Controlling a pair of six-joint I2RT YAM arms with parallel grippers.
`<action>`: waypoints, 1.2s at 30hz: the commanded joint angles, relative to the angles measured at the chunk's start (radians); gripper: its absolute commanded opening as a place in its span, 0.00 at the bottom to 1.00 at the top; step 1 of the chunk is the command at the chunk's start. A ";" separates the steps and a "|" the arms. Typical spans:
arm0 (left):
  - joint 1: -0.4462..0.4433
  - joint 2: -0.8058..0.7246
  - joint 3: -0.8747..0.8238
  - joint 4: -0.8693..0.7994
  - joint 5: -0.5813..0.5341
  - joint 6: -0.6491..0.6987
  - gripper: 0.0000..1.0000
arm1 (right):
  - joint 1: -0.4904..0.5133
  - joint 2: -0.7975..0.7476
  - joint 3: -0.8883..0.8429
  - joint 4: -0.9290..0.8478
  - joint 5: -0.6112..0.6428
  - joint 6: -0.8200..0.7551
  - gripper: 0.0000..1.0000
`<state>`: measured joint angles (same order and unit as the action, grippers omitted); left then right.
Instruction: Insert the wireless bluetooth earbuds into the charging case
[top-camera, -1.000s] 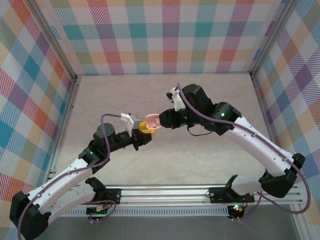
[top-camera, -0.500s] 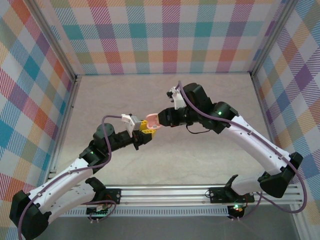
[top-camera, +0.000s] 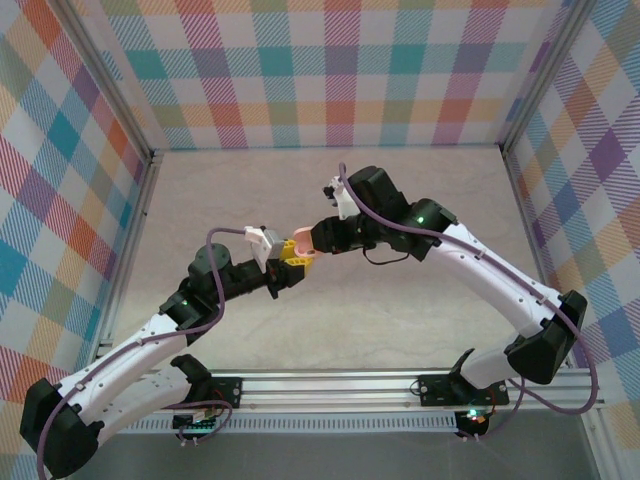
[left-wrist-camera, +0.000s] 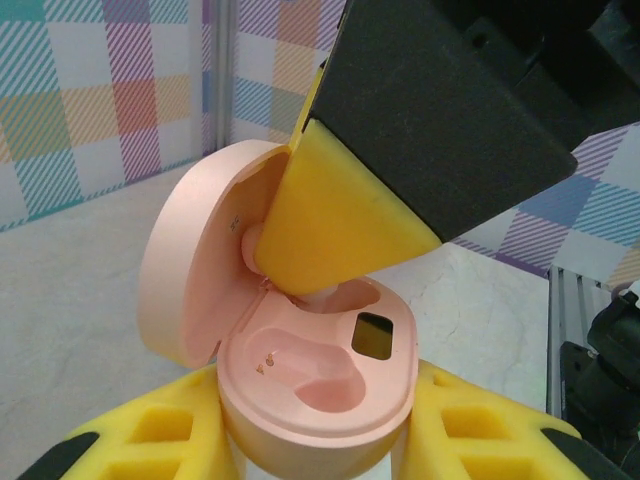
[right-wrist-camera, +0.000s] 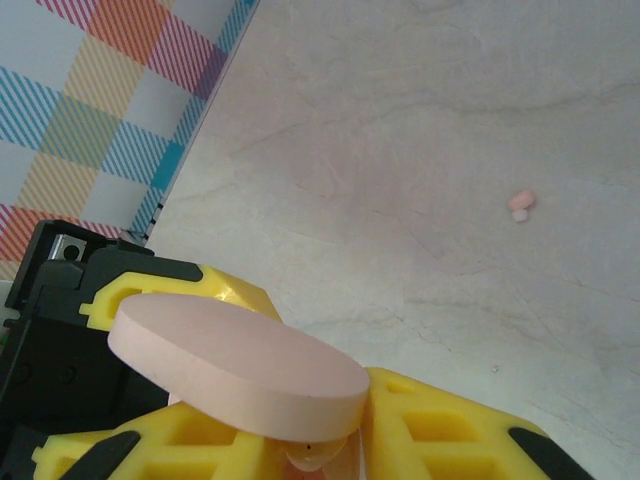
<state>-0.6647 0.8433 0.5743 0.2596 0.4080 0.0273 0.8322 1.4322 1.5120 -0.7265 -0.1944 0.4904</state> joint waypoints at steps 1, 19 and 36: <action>0.004 0.002 0.038 0.026 0.010 0.017 0.29 | -0.004 -0.019 0.000 -0.001 0.008 -0.021 0.25; 0.004 0.042 0.055 0.016 -0.024 0.004 0.29 | -0.004 -0.071 0.003 -0.027 -0.045 -0.023 0.33; 0.004 0.044 0.046 0.026 0.009 -0.022 0.29 | -0.019 -0.002 0.085 -0.074 -0.006 -0.013 0.33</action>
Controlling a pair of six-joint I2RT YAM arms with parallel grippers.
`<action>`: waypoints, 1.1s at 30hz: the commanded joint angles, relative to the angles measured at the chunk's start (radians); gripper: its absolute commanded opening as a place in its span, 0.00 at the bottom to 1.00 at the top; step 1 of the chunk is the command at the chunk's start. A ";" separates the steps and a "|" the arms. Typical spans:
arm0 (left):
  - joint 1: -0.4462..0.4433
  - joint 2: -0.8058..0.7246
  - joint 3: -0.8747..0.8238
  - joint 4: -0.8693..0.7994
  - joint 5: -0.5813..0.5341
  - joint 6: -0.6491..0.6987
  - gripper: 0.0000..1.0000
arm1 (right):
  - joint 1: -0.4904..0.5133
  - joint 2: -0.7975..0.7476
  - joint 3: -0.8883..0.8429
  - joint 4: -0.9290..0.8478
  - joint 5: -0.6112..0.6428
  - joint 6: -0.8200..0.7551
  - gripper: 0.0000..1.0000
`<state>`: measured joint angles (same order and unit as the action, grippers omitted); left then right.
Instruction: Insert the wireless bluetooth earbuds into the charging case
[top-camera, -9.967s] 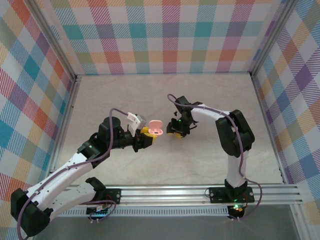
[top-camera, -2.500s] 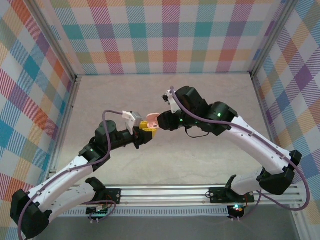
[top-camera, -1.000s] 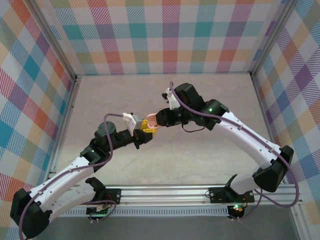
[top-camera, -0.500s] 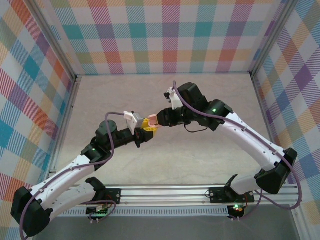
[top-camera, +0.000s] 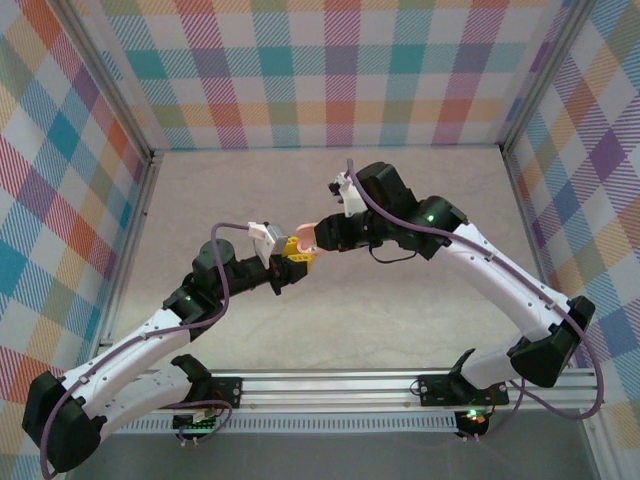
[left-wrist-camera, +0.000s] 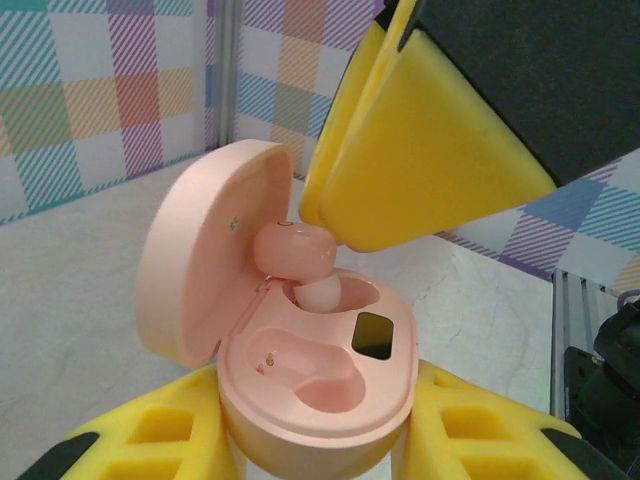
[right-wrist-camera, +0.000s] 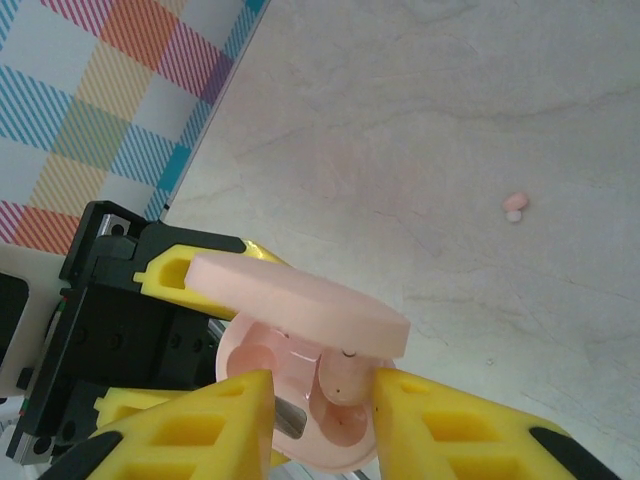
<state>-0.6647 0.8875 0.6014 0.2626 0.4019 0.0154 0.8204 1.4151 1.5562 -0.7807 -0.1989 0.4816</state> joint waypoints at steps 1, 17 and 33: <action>0.004 -0.002 0.020 0.024 0.014 -0.010 0.29 | -0.008 0.023 0.045 -0.026 -0.003 -0.006 0.33; 0.004 0.007 0.023 0.027 0.016 -0.007 0.29 | -0.010 0.067 0.063 -0.083 -0.003 -0.060 0.29; 0.004 0.016 0.038 0.012 0.003 -0.009 0.29 | -0.009 0.017 0.049 -0.082 -0.013 -0.147 0.24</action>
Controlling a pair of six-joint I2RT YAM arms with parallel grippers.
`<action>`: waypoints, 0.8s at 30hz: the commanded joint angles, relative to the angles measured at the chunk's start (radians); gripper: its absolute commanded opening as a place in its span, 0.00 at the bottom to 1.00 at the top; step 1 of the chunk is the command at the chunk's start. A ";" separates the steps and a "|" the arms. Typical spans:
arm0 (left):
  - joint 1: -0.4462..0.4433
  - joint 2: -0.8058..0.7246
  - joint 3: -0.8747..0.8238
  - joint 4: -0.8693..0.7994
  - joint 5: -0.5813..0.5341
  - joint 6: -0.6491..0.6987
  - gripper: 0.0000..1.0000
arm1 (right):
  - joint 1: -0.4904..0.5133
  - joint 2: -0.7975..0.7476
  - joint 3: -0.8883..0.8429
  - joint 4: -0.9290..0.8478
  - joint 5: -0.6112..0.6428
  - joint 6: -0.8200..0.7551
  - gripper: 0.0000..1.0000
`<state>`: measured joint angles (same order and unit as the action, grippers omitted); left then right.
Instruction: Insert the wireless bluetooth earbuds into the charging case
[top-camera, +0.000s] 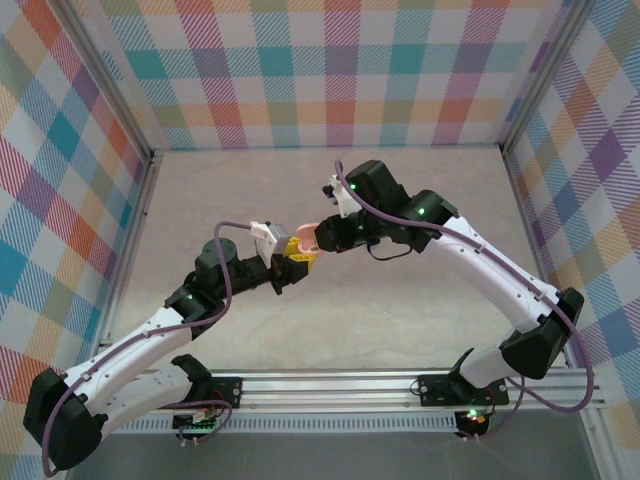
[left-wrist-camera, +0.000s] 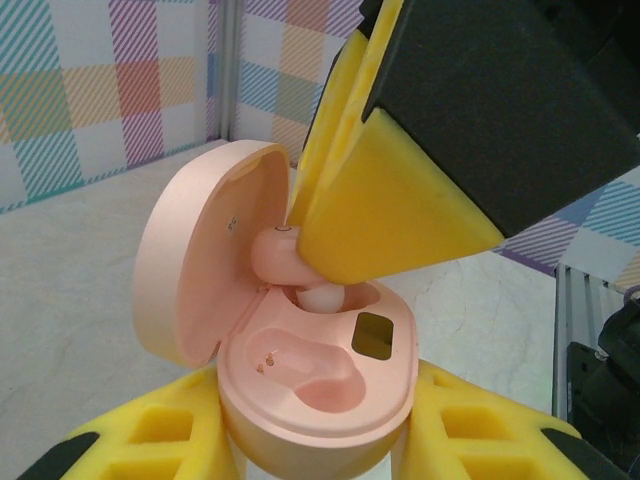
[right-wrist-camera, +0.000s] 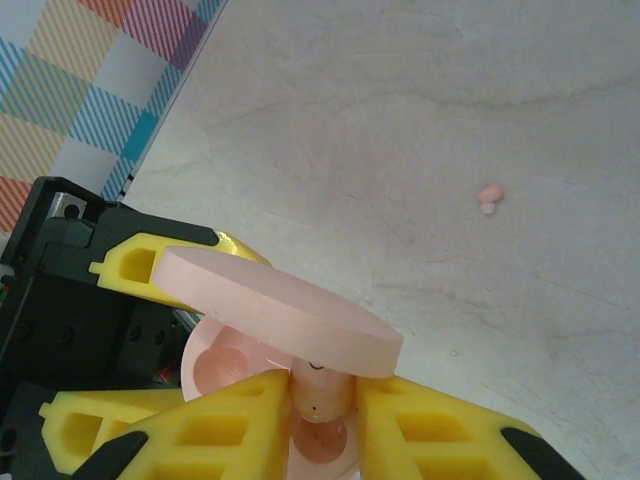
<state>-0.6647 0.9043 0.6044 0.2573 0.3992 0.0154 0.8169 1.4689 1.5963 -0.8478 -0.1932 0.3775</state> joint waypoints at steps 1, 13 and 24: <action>0.004 -0.002 0.035 0.017 0.004 -0.011 0.29 | -0.005 -0.040 0.005 -0.011 -0.026 -0.054 0.24; 0.005 0.018 0.047 0.028 -0.001 -0.037 0.29 | -0.006 -0.047 -0.009 -0.031 -0.059 -0.151 0.24; 0.005 0.019 0.048 0.033 0.019 -0.048 0.29 | -0.006 -0.046 -0.041 0.001 0.012 -0.177 0.24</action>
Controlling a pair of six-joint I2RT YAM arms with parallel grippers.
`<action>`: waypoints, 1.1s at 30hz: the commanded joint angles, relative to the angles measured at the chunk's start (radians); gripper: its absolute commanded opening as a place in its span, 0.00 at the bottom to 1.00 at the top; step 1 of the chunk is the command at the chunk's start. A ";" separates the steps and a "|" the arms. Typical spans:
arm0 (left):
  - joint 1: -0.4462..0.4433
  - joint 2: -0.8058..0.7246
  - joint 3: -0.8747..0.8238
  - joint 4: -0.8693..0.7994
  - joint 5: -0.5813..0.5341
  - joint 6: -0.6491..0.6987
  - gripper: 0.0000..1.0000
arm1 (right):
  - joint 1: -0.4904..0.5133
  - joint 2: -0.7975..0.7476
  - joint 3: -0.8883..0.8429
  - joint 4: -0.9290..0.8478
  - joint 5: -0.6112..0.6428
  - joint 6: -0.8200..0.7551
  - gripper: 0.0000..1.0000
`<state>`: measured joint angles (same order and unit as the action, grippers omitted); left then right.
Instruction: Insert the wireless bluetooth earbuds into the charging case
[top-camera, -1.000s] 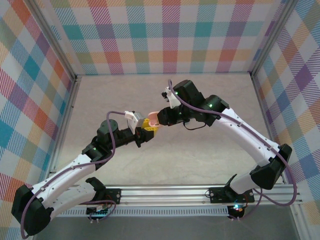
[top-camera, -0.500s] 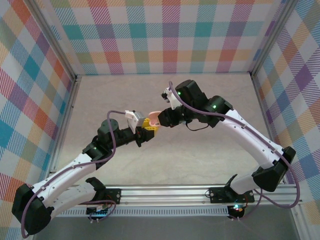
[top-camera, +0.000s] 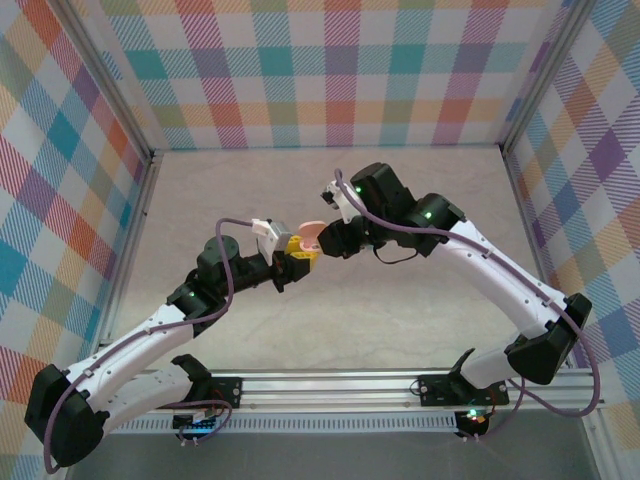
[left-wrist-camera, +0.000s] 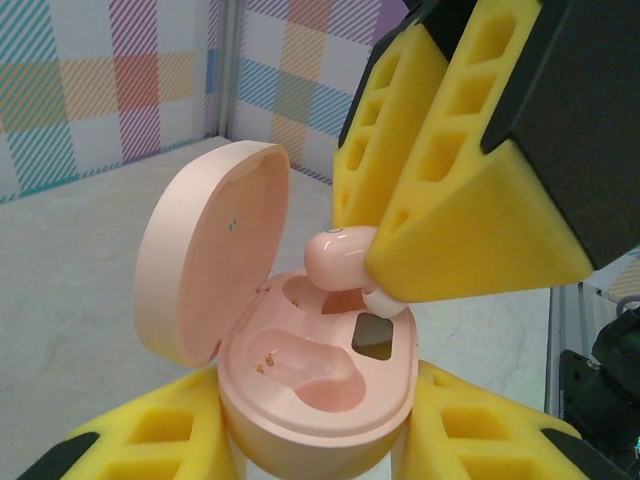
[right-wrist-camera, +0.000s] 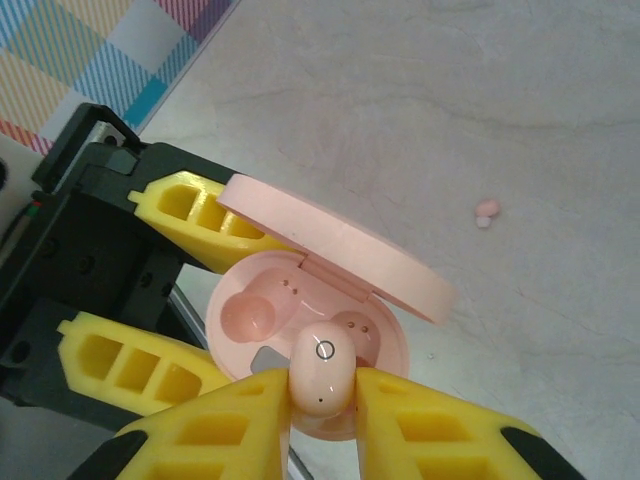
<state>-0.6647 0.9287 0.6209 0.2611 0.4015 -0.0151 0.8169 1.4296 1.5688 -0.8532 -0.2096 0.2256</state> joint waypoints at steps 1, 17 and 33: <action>0.005 -0.005 0.028 0.030 0.019 -0.020 0.29 | -0.006 -0.010 -0.015 0.009 0.032 -0.026 0.24; 0.006 -0.005 0.022 0.038 0.025 -0.030 0.29 | -0.004 -0.008 -0.015 0.028 0.006 -0.100 0.24; 0.004 -0.001 0.034 0.039 0.026 -0.032 0.29 | 0.004 -0.025 -0.069 0.034 0.007 -0.158 0.28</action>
<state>-0.6647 0.9421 0.6209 0.2394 0.4091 -0.0372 0.8173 1.4284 1.5146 -0.8101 -0.1844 0.0982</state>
